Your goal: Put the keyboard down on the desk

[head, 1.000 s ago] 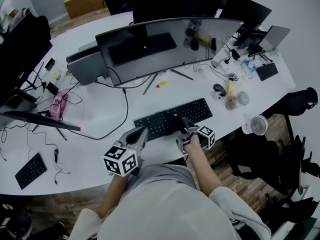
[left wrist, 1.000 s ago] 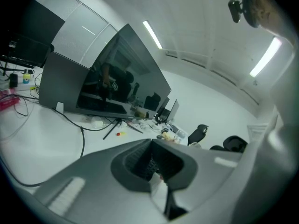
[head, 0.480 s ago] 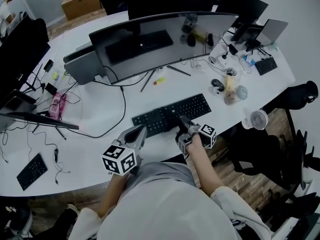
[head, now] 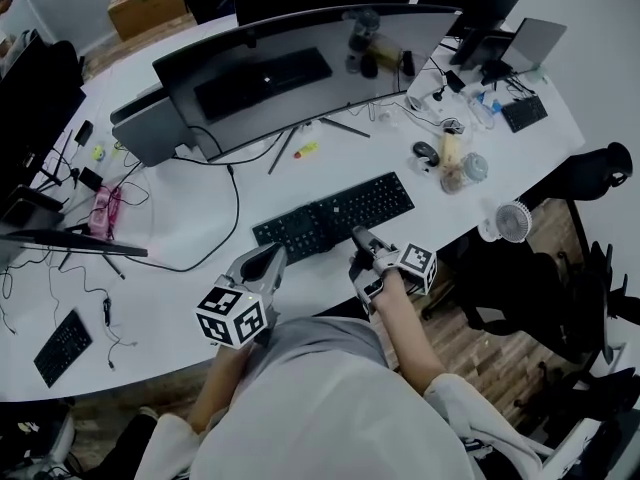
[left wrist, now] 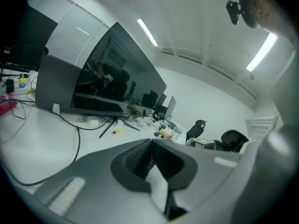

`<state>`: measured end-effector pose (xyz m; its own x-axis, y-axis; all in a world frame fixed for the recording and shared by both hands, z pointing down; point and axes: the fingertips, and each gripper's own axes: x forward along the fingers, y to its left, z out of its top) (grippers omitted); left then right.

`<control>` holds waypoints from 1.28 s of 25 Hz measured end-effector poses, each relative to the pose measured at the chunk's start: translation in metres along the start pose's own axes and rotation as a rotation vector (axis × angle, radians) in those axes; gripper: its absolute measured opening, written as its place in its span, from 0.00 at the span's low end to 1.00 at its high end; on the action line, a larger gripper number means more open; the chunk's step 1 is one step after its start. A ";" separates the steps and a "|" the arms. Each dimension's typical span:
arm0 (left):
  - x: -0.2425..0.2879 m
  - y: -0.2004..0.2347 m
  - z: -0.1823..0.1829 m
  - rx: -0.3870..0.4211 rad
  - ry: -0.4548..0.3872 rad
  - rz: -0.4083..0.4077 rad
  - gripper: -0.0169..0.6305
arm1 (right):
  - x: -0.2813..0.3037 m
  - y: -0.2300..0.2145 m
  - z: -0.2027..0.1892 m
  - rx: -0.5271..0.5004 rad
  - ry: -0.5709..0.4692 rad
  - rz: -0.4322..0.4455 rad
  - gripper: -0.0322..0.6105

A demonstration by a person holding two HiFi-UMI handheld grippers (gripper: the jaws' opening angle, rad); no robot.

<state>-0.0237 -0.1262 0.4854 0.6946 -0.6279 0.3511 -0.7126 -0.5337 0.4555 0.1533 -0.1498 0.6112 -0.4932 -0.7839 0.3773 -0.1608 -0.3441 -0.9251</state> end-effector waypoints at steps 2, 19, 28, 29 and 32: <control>0.001 -0.002 0.000 0.004 0.002 -0.005 0.03 | -0.007 0.008 -0.001 -0.057 0.002 0.003 0.19; 0.001 -0.001 -0.003 0.009 0.007 0.001 0.03 | -0.039 0.078 -0.012 -0.692 0.030 0.017 0.07; 0.001 0.001 -0.003 0.024 0.012 0.007 0.03 | -0.047 0.088 -0.025 -1.021 0.054 -0.046 0.06; 0.000 0.002 -0.003 0.024 0.012 0.008 0.03 | -0.048 0.090 -0.027 -1.042 0.054 -0.047 0.06; -0.001 0.004 -0.003 0.023 0.009 0.012 0.03 | -0.053 0.094 -0.029 -1.102 0.056 -0.053 0.05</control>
<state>-0.0273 -0.1255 0.4896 0.6870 -0.6290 0.3639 -0.7227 -0.5389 0.4328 0.1392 -0.1254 0.5032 -0.4967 -0.7476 0.4409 -0.8429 0.2945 -0.4503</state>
